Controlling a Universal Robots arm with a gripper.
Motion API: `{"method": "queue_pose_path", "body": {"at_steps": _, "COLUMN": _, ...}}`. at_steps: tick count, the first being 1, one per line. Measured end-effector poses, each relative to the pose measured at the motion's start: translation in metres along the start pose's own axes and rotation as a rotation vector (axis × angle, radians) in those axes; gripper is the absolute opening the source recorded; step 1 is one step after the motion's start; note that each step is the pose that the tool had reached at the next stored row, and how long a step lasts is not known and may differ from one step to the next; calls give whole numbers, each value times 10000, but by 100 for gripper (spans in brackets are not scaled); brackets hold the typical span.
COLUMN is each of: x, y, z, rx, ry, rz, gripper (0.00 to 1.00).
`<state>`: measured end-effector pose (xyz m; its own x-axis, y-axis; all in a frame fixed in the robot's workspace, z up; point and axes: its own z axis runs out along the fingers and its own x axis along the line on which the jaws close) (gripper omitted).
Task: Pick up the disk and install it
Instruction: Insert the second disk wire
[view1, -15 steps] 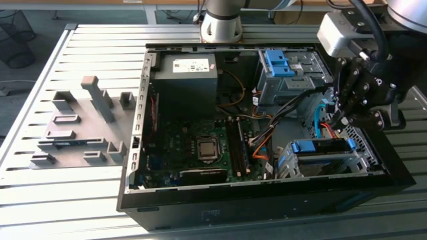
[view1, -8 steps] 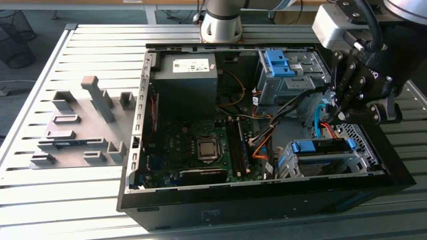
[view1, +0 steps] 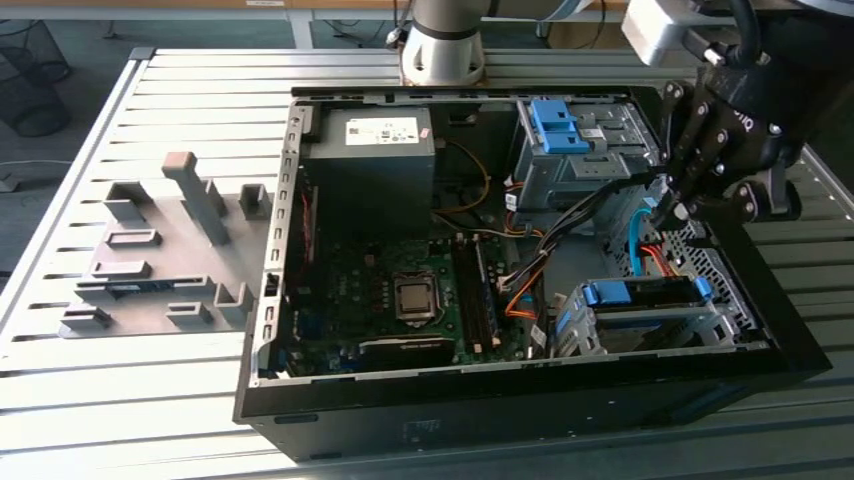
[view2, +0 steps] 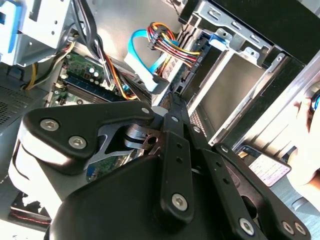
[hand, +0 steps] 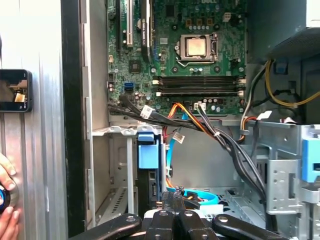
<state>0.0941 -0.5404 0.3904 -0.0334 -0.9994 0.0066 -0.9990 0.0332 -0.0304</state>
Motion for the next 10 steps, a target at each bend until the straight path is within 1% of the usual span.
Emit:
{"method": "queue_pose_path", "body": {"at_steps": 3, "x": -43, "y": 1, "z": -26, "rx": 0, "ry": 16, "rz": 0, "gripper": 11}}
{"method": "queue_pose_path", "body": {"at_steps": 6, "x": -115, "y": 3, "z": -32, "rx": 0, "ry": 83, "rz": 0, "gripper": 11}}
{"method": "queue_pose_path", "body": {"at_steps": 7, "x": -135, "y": 3, "z": -32, "rx": -7, "ry": 105, "rz": -1, "gripper": 11}}
{"method": "queue_pose_path", "body": {"at_steps": 10, "x": -178, "y": -1, "z": -32, "rx": -56, "ry": 118, "rz": -2, "gripper": 11}}
